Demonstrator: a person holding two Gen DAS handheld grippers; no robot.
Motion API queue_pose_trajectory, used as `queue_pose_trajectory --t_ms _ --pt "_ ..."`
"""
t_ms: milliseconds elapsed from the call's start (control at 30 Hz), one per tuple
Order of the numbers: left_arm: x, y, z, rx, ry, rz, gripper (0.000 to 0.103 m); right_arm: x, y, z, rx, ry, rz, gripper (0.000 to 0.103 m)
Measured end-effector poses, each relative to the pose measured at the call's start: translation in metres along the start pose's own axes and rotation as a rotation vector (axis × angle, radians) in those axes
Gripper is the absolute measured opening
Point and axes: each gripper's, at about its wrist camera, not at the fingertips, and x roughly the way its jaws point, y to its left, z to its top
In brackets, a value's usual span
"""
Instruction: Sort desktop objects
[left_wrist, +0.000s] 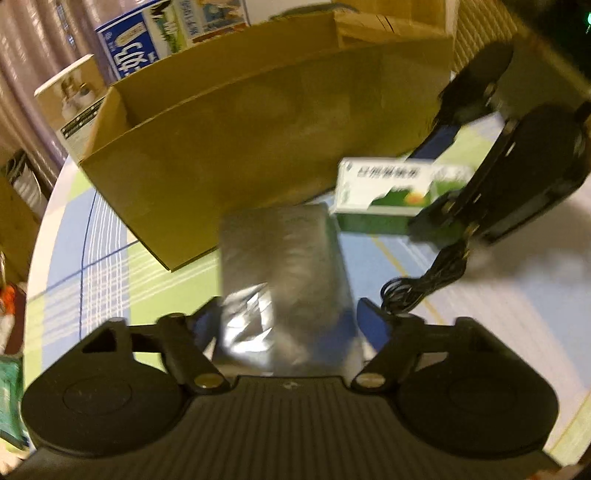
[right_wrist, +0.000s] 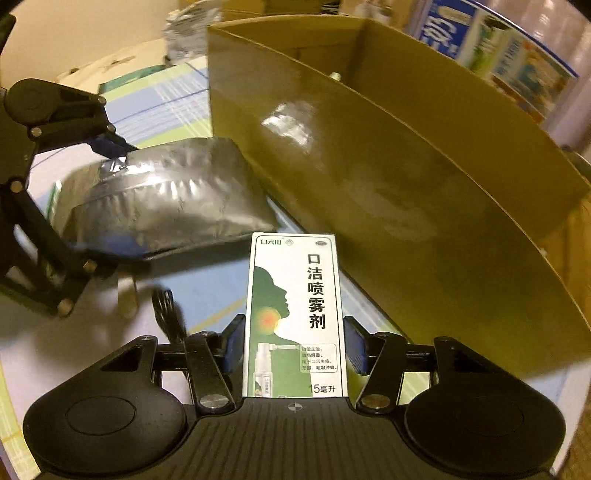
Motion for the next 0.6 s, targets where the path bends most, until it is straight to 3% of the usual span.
queue_pose_trajectory --t_ms 167,300,600 --pt "0.001 -0.011 0.002 0.020 0.001 0.022 0.053 -0.018 0.001 -0.017 0.071 -0.008 -0.043 0.052" --pt "-0.008 -0.012 0.004 -0.012 -0.010 0.022 0.045 -0.045 0.009 -0.052 0.173 -0.021 -0.078 0.052" --pt "-0.042 -0.035 -0.017 -0.129 -0.008 -0.069 0.042 -0.089 0.032 -0.105 0.396 -0.028 -0.079 0.052"
